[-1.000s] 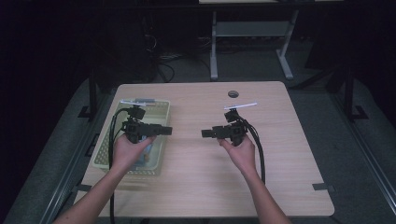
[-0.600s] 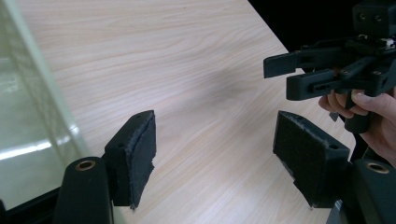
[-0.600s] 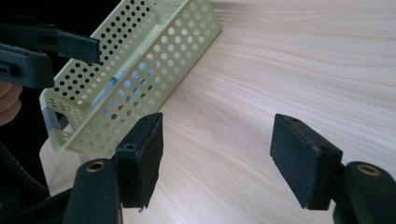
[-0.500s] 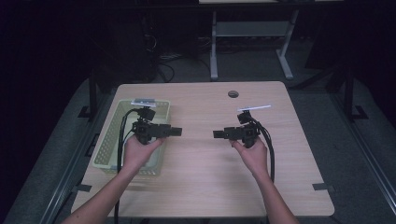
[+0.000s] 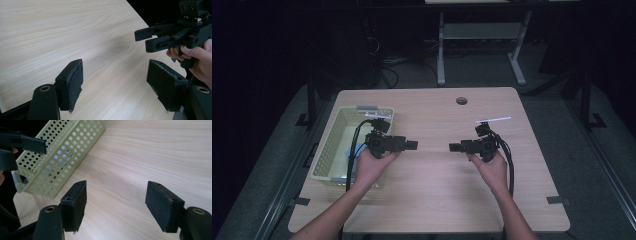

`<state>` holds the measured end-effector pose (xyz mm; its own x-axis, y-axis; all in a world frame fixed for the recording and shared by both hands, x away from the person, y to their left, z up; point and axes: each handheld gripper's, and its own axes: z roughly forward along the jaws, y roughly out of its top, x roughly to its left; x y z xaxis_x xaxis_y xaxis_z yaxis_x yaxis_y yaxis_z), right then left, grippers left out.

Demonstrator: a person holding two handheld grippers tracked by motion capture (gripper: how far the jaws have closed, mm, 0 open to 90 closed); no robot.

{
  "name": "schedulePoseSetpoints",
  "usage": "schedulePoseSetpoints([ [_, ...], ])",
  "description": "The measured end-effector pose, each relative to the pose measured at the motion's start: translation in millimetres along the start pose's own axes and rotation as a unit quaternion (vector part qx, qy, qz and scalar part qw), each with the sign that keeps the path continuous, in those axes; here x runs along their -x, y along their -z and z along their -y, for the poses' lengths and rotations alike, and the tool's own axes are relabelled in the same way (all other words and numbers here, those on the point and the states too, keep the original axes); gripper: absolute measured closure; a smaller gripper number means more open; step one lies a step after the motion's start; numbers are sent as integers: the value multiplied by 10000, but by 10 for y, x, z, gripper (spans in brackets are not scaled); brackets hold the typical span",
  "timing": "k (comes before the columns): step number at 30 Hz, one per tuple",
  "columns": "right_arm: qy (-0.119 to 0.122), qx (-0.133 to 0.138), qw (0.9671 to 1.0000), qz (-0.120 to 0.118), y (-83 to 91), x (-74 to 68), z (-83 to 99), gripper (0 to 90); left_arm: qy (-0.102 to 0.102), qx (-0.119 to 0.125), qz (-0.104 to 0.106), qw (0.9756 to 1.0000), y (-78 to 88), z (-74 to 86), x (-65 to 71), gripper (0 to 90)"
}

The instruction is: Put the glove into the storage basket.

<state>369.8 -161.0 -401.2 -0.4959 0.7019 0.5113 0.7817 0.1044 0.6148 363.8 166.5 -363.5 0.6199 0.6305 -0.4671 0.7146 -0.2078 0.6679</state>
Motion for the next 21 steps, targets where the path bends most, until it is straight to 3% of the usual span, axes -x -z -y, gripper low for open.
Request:
schedulePoseSetpoints([
  [7,-88,6,9999,113,104,86,47,327,38,1,202,9998,-127,52,79,289],
  [21,-249,30,9993,264,270,309,257,320,-41,-44,331,9994,-323,194,199,280],
])
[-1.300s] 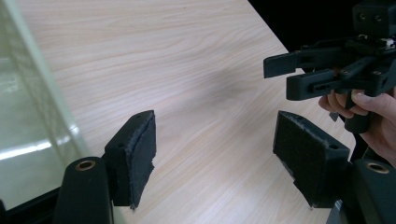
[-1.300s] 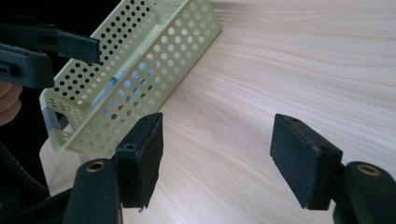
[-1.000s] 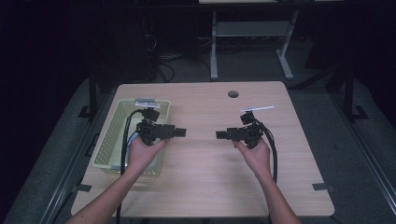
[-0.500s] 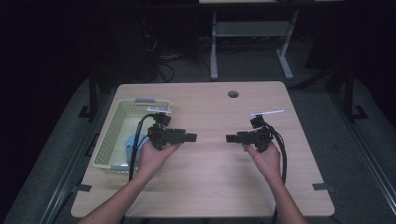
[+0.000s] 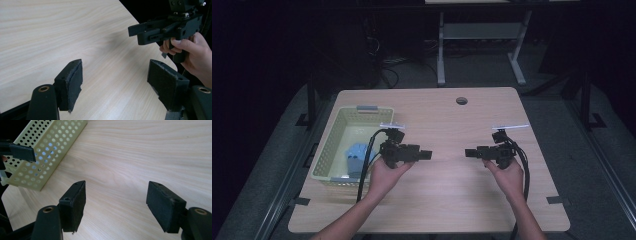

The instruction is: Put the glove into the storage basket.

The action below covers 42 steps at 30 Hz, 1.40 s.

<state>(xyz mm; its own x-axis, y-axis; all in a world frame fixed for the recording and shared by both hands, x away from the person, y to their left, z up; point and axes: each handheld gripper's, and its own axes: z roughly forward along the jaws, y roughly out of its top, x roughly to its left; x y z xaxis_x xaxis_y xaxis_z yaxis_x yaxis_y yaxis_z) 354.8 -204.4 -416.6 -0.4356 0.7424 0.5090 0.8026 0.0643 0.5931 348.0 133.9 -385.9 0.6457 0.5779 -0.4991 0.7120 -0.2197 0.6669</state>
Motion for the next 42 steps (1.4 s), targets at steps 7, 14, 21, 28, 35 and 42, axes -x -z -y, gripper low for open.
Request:
schedulePoseSetpoints([
  [7,-90,-6,9999,65,68,114,93,318,17,36,50,10000,-64,75,11,277],
  [14,-144,-73,9998,127,90,174,181,309,27,5,167,9999,-143,182,58,277],
  [21,-80,-133,9998,101,72,159,244,307,67,-20,301,9995,-207,322,91,274],
  [28,-81,-146,9998,82,126,169,355,299,61,22,372,9993,-188,440,117,271],
  [35,-4,-149,9998,131,222,179,493,297,46,23,469,9989,-188,608,150,266],
  [42,2,-146,9998,142,297,195,626,297,-143,-136,491,9986,-229,794,228,265],
])
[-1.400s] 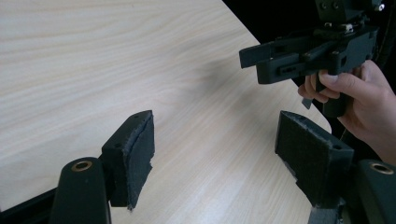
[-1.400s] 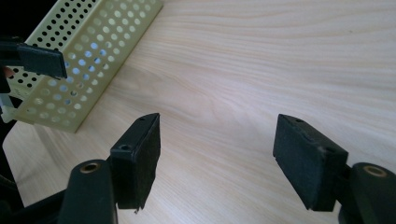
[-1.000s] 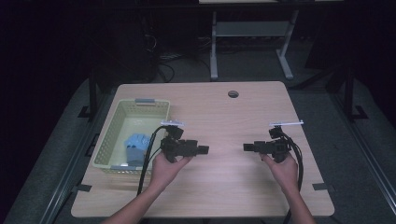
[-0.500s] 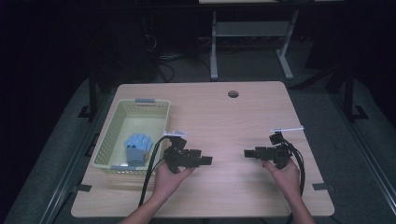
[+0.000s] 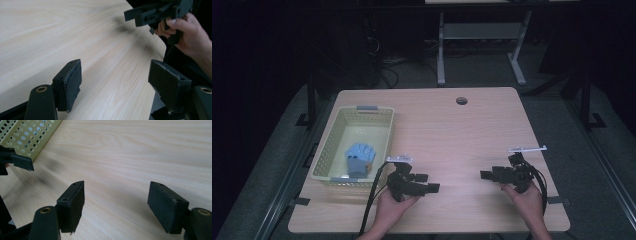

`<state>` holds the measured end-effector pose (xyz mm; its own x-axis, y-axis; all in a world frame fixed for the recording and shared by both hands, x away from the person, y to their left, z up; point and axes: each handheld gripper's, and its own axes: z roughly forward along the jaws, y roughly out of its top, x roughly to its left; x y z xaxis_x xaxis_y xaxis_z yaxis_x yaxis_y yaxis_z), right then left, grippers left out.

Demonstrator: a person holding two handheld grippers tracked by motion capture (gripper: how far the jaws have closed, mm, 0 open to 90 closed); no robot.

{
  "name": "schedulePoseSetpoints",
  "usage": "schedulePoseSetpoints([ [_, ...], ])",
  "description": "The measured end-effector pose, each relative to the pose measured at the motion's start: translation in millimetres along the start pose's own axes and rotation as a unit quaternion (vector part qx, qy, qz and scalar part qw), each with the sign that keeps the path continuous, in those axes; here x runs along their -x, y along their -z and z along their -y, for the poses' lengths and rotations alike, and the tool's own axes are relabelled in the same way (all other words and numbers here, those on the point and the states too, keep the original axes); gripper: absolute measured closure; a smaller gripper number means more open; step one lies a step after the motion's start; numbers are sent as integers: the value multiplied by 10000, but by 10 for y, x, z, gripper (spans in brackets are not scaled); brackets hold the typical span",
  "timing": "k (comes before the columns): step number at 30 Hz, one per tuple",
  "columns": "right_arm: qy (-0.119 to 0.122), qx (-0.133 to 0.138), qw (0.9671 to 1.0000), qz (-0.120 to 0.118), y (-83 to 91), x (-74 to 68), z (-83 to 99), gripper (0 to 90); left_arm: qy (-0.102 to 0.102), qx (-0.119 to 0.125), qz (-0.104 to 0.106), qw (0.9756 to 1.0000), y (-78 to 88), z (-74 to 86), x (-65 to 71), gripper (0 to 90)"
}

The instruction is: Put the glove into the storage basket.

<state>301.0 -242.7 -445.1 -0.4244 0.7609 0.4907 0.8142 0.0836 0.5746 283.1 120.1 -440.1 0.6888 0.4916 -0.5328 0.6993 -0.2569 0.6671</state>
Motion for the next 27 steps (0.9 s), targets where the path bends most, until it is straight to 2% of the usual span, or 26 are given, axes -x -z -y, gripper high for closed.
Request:
schedulePoseSetpoints([
  [6,41,45,10000,-26,28,3,105,294,-188,-134,-31,9997,-19,115,53,265],
  [14,120,78,9999,-6,16,-12,224,293,-69,-63,-48,9999,-4,251,-19,265],
  [17,154,144,9998,14,10,-7,275,293,-94,-29,-59,9999,-1,268,-19,265],
  [20,168,162,9997,-120,-1,5,312,272,-229,-101,1,9997,-28,283,40,266],
  [25,373,212,9989,-160,4,-25,319,269,-405,-185,-4,9990,-33,308,79,266],
  [27,443,146,9988,-117,-17,-34,320,273,-444,-186,-6,9988,-33,309,85,266],
])
